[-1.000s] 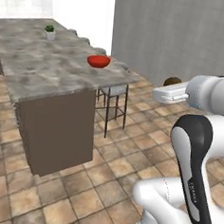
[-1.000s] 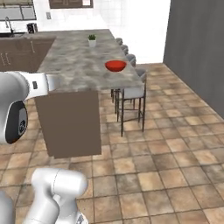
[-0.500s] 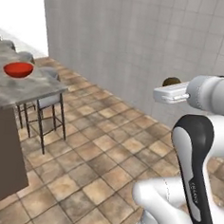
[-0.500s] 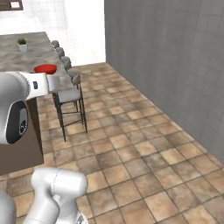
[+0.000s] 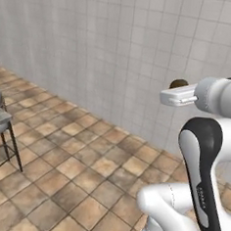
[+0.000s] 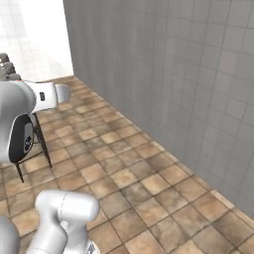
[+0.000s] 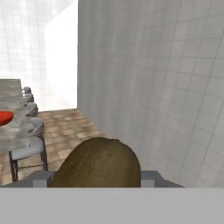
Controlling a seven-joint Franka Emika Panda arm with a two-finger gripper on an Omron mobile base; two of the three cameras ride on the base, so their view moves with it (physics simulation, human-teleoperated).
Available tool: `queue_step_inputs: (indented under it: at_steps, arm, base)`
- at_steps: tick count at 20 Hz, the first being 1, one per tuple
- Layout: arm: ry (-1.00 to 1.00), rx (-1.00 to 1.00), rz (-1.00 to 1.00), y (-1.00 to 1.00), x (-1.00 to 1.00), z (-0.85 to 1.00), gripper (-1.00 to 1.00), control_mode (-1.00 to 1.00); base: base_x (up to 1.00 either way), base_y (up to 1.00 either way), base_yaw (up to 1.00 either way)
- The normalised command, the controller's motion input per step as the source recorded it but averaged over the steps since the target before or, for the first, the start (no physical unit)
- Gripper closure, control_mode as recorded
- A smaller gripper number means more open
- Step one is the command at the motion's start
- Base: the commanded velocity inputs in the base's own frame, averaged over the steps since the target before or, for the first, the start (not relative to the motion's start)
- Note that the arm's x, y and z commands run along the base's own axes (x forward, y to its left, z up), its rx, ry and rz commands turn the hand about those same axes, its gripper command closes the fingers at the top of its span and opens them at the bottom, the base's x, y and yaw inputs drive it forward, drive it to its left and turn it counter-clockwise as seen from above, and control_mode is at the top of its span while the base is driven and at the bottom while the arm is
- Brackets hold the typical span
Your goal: Retrieve the kiwi and orange from the fridge and place them into the bowl on the dining table.
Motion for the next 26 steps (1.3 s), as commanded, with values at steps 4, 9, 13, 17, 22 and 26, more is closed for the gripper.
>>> queue_step_inputs:
  at_steps: [4,9,13,17,22,26]
  arm:
    - [0.0,0.0,0.0,0.0,0.0,0.0,1.0,1.0]
    - [0.0,0.0,0.0,0.0,0.0,0.0,1.0,1.0]
    - [0.0,0.0,0.0,0.0,0.0,0.0,1.0,1.0]
    - [0.0,0.0,0.0,0.0,0.0,0.0,1.0,1.0]
    - [0.0,0.0,0.0,0.0,0.0,0.0,1.0,1.0]
    - [0.0,0.0,0.0,0.0,0.0,0.0,1.0,1.0]
  base:
    - [0.98,0.01,0.08]
    - [1.0,0.12,0.32]
    - [1.0,0.02,0.44]
    - [1.0,0.0,0.46]
    - [1.0,-0.02,0.48]
    - [1.0,-0.13,0.49]
